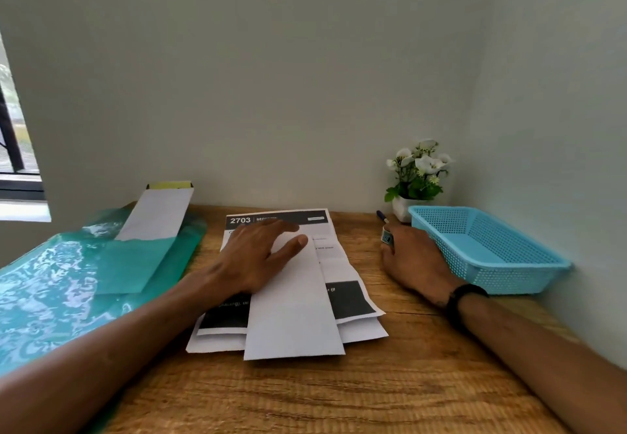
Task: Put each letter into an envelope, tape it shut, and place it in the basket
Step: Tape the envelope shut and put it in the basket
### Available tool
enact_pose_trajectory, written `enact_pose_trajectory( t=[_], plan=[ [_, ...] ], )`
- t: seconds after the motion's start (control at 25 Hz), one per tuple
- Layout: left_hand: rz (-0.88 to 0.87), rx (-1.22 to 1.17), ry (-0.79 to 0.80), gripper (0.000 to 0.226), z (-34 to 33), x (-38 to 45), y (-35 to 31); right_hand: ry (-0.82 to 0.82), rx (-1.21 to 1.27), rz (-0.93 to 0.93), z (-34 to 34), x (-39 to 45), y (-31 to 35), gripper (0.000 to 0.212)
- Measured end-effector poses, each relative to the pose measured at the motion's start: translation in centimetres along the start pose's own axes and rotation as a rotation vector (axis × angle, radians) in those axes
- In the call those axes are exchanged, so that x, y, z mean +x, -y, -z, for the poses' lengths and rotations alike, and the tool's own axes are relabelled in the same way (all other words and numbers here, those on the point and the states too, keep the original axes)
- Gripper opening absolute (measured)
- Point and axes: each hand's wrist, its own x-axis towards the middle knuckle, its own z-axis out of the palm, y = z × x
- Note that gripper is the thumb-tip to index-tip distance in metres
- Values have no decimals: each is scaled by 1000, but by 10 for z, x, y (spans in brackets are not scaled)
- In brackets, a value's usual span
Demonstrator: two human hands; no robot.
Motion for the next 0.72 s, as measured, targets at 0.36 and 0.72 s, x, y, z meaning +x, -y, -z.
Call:
enact_pose_trajectory(
  t=[0.36, 0.72],
  plan=[
    [-184, 25, -175, 44, 11, -9, -22, -55, 277, -14, 6, 0, 1, 13],
    [-117, -437, -248, 44, 7, -8, -38, 39, 995, 95, 31, -38, 58, 13]
  ],
)
